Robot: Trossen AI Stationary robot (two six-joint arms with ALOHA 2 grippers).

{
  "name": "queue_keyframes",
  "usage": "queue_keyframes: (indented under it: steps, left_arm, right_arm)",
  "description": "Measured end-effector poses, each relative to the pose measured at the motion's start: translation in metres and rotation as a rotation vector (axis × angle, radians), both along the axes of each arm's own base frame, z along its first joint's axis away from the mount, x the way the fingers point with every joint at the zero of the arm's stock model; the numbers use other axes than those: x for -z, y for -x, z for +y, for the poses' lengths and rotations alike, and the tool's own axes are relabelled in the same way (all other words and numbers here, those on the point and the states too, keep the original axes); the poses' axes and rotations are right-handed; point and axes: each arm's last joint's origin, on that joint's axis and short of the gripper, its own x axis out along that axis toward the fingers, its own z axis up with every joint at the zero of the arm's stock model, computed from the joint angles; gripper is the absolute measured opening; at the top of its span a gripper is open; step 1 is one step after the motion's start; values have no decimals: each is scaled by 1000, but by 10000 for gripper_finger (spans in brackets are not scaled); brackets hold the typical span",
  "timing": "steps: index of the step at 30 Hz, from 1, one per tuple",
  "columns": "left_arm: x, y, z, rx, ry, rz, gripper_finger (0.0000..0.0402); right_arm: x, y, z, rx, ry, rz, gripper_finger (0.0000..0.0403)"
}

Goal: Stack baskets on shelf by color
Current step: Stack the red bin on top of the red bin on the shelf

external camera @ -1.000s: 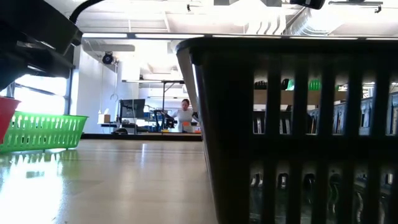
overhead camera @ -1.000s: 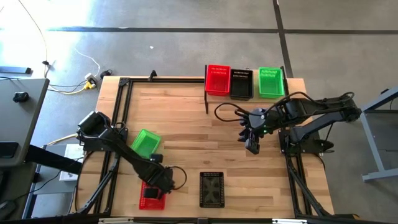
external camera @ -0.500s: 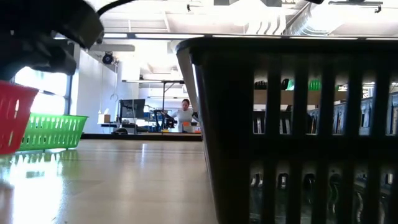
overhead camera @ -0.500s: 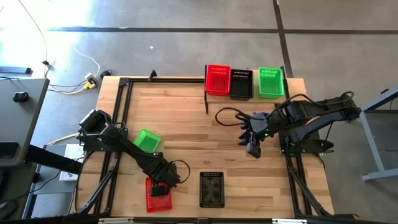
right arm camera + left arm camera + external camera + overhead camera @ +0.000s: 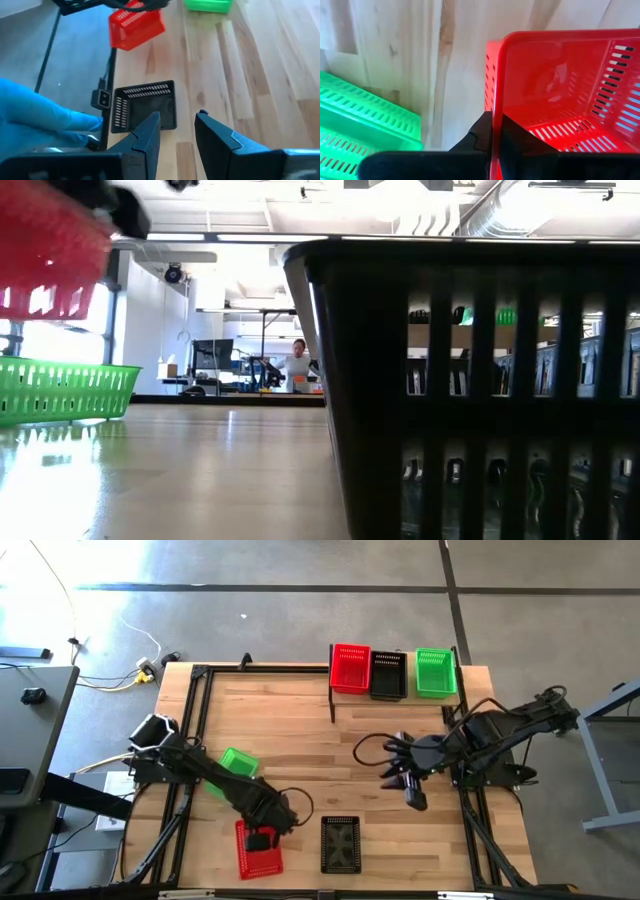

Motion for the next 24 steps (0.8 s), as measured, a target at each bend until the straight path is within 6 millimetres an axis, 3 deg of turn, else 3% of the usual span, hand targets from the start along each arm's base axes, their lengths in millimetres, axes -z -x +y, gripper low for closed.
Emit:
queue_keyframes:
  steps: [8, 17, 24]
  left_arm:
    - [-33, -20, 23, -100, 33, -93, 1]
    - [-63, -40, 65, -234, 57, -206, 1]
    - [-74, -47, 107, -361, 54, -246, 0]
  right_arm:
    - [-3, 0, 8, -50, 5, -46, 108]
    - [-7, -1, 14, -133, 50, -118, 108]
    - [-5, -4, 15, -210, 153, -156, 108]
